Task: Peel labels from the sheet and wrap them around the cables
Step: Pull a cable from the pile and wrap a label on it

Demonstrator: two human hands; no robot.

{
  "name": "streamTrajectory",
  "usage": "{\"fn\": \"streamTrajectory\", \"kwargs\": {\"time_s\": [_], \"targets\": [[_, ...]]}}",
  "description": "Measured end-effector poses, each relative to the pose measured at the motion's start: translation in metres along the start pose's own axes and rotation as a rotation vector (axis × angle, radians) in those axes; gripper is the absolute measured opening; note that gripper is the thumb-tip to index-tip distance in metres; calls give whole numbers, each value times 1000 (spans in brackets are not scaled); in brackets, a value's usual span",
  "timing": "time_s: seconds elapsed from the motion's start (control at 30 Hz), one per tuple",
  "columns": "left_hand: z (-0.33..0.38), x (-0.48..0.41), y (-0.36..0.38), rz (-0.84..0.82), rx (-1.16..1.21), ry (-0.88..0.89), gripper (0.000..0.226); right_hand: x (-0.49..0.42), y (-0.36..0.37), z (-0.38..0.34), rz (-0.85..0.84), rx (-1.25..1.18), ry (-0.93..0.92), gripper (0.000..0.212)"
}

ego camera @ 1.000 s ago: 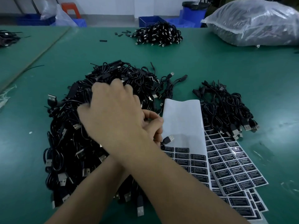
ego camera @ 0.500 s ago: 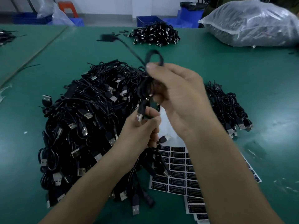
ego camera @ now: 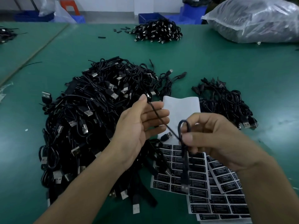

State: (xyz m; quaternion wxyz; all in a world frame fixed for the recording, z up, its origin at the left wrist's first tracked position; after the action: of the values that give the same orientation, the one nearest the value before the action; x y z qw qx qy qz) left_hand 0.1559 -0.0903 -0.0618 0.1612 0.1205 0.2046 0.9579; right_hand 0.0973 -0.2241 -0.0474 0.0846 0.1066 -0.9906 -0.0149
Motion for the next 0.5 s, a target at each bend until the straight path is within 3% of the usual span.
{"fn": "streamTrajectory", "kwargs": {"time_s": [0.13,0.5], "targets": [[2,2,-1,7,7,16,49,3,24,6,-104,70,47,19],[-11,2,-7,59,-50,-106,55,0,50,10,-174,36,36,10]]}}
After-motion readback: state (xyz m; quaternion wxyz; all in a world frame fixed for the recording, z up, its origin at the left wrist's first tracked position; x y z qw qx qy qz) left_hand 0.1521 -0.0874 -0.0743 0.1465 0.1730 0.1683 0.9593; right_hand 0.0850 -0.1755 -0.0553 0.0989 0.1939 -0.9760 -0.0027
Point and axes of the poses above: each hand's wrist, its own x-axis away from the middle knuckle, its own y-axis out of the palm, z = x × y, the point moved 10 cm from there along -x, towards the middle knuckle, and after that the axes turned 2 degrees about x, right-handed, at the moved point
